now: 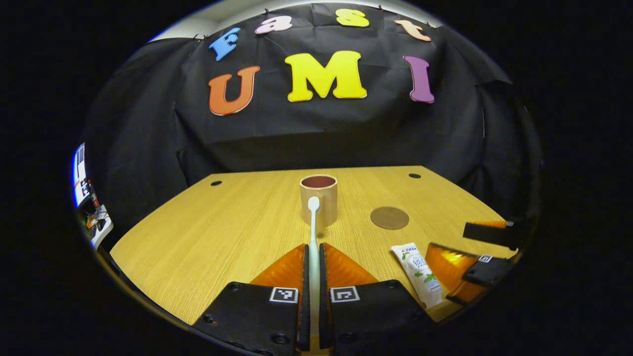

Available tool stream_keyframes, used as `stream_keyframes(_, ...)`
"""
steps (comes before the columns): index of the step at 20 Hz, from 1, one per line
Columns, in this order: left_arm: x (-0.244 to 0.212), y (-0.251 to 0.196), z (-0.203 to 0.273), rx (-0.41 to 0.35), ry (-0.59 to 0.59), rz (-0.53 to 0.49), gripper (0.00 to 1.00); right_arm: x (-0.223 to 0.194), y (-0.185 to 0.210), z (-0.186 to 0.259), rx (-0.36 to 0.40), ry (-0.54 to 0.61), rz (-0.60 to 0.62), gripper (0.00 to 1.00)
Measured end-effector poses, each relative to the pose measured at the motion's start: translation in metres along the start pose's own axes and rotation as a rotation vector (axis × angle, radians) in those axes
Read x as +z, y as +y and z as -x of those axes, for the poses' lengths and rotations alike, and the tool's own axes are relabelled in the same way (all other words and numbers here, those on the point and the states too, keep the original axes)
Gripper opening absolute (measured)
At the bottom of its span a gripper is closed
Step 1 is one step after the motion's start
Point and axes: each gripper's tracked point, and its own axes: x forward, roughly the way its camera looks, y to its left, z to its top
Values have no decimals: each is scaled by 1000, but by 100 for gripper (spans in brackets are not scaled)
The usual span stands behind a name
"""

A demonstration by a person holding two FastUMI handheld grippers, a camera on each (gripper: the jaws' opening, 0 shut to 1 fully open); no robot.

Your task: Put the toothbrush and toothpaste on the desktop into the cup, then pick up the cup and place it on the coaster on the desktop.

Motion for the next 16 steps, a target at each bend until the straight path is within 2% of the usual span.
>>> stream_keyframes(3, 25, 4, 11, 18, -116, 7, 10, -15, 9, -6, 4, 36, 19, 96)
stream_keyframes(6, 34, 4, 19, 5, -153, 35, 10, -31, 15, -12, 5, 89, 6, 96)
stream_keyframes(9, 43, 12, 22, 24, -188, 37, 10, -43, 23, -13, 17, 136, -21, 98)
stream_keyframes(16, 37, 12, 17, 18, -161, 52, 10, -61, 13, -18, -38, 212, -43, 72)
